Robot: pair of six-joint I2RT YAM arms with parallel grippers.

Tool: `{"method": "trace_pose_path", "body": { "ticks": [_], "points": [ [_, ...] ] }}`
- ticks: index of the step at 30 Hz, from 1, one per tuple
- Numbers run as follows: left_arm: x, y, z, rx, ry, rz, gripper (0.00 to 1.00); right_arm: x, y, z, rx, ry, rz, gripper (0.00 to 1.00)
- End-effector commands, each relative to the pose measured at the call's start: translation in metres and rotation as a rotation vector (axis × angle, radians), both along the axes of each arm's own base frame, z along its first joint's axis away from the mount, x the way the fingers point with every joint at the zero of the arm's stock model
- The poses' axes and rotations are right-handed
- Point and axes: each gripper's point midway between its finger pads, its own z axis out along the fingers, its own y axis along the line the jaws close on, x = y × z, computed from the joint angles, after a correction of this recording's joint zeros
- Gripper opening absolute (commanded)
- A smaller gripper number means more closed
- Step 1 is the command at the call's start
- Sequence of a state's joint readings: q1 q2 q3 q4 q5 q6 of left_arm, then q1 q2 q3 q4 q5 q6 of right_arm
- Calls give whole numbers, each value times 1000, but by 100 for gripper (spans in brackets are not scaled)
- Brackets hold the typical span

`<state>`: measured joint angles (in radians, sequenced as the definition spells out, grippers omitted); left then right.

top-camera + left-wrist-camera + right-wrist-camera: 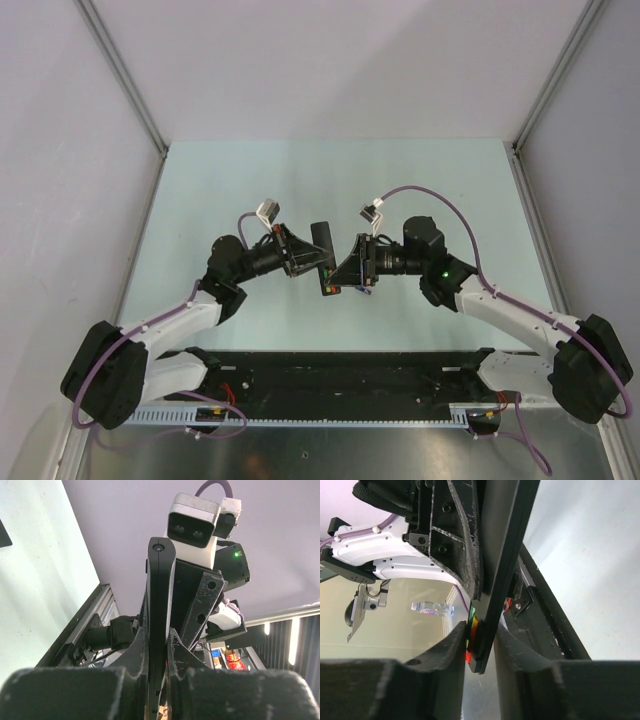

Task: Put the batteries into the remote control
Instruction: Load the battery into the remote control.

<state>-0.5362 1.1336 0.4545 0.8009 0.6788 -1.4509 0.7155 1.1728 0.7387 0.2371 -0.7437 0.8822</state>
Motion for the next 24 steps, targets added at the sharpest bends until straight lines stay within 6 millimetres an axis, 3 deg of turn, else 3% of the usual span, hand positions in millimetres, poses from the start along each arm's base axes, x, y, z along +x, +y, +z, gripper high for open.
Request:
{"method": "trace_pose_path", "body": {
  "ticks": [1,7,14,17,18,21,24],
  "points": [
    [-3,3,44,-85,-89,-9,0,2,-3,2,9,-22,-13,27],
    [-4,3,44,-88,-85,-13,0,4,-1,-4,-3,-4,-13,0],
    [-5,4,43,-85,-88,-14,0,5,1,-6,-5,2,-15,0],
    [-5,4,38,-77,-83,-12,0,5,-1,-1,8,4,-24,22],
    [-5,3,37,-74,-83,-13,0,6,-1,1,12,6,-29,35],
    [-5,4,31,-63,-88,-10,0,10,-3,7,27,0,-52,45],
    [-4,4,27,-55,-83,-4,0,11,-4,9,26,-3,-56,45]
  ]
}}
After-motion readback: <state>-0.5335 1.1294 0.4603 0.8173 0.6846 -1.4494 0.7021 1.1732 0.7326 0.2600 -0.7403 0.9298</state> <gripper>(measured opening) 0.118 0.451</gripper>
